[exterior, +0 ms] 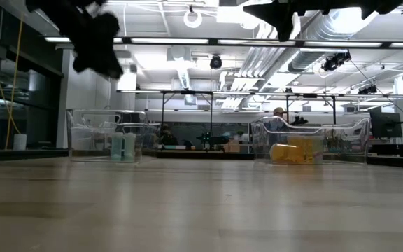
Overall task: Pick and place medicine bottles into bin by pill shape (circle, oval)
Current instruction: Put the blue pill bottle into the left transparent bin
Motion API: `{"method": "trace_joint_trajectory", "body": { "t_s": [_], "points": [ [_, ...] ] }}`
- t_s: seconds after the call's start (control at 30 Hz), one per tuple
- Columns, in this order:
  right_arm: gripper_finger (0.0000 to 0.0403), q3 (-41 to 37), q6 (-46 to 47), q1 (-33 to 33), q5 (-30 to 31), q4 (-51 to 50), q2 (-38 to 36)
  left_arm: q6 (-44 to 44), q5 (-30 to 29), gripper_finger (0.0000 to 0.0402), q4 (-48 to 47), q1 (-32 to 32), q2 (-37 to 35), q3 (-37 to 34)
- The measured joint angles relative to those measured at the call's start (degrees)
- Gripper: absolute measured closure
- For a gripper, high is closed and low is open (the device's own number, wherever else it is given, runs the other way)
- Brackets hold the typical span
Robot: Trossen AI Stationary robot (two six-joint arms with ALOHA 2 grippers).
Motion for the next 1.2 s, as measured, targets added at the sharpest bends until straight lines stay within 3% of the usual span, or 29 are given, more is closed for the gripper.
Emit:
{"method": "trace_joint_trajectory", "body": {
  "t_s": [0.2,0.47,0.87,1.2],
  "points": [
    [0.0167,0.00,0.59,0.00,0.00,-0.01,0.00,3.97,2.79,0.0307,-1.93,2.14,12.40,0.02],
    [0.0167,0.00,2.54,0.00,0.00,-0.28,0.02,6.35,-0.16,0.0307,-1.22,2.16,23.18,0.02],
    [0.0167,0.00,2.58,0.00,0.00,-0.49,0.02,7.79,-0.23,0.0302,-0.19,2.14,25.48,0.02],
    [0.0167,0.00,2.57,0.00,0.00,-0.49,0.02,6.30,-0.22,0.0245,-0.26,2.14,25.46,0.02]
  ]
}}
